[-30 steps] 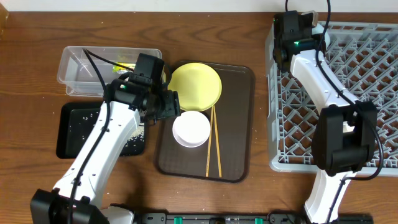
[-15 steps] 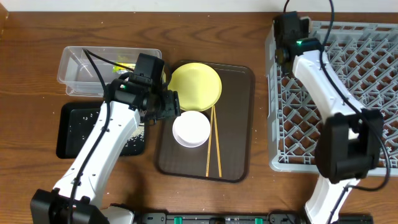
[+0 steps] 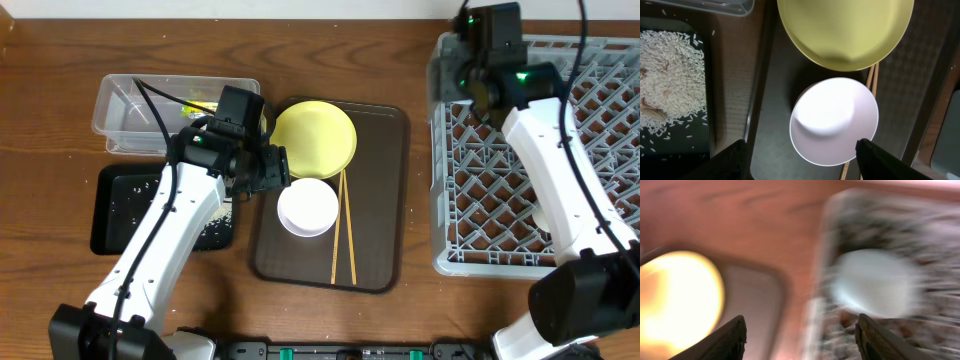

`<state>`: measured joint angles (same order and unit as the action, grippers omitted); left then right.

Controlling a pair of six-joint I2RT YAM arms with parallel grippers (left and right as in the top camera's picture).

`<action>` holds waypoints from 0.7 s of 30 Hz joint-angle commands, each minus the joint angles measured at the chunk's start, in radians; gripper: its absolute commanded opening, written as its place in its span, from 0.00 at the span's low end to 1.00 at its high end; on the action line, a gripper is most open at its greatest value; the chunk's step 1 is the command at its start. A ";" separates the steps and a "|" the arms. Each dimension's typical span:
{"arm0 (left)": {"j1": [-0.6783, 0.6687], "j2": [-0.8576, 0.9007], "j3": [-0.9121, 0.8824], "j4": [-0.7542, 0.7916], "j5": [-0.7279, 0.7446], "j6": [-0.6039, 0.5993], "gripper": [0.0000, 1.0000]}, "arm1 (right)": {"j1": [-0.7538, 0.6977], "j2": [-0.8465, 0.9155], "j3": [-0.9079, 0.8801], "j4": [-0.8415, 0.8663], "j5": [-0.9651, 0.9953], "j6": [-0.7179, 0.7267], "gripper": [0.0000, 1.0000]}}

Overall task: Sort waste into correct bins and load items into the dishwasher rack
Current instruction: 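Move right gripper back to tray and grasp white bowl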

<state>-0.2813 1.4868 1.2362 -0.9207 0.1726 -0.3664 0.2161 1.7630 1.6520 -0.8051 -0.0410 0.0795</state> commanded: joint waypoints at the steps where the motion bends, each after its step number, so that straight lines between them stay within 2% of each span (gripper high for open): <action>1: 0.003 0.004 0.011 -0.012 -0.037 -0.023 0.71 | 0.050 0.025 -0.019 -0.025 -0.289 -0.021 0.69; 5: 0.007 0.004 0.011 -0.101 -0.258 -0.257 0.72 | 0.116 0.061 -0.045 -0.072 -0.301 -0.062 0.71; 7: 0.019 0.004 0.011 -0.141 -0.311 -0.328 0.72 | 0.158 0.085 -0.056 -0.097 -0.302 -0.076 0.71; 12: 0.066 0.004 0.011 -0.154 -0.316 -0.335 0.73 | 0.256 0.131 -0.106 -0.110 -0.301 -0.085 0.69; 13: 0.075 0.004 0.011 -0.154 -0.316 -0.335 0.78 | 0.272 0.139 -0.114 -0.112 -0.301 -0.085 0.68; 14: 0.084 0.004 0.011 -0.156 -0.316 -0.335 0.78 | 0.287 0.145 -0.124 -0.112 -0.301 -0.085 0.67; 21: 0.137 0.004 0.011 -0.160 -0.316 -0.335 0.80 | 0.382 0.182 -0.180 -0.096 -0.286 -0.081 0.47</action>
<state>-0.1612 1.4868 1.2362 -1.0740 -0.1162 -0.6846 0.5716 1.9278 1.4826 -0.9070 -0.3248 0.0036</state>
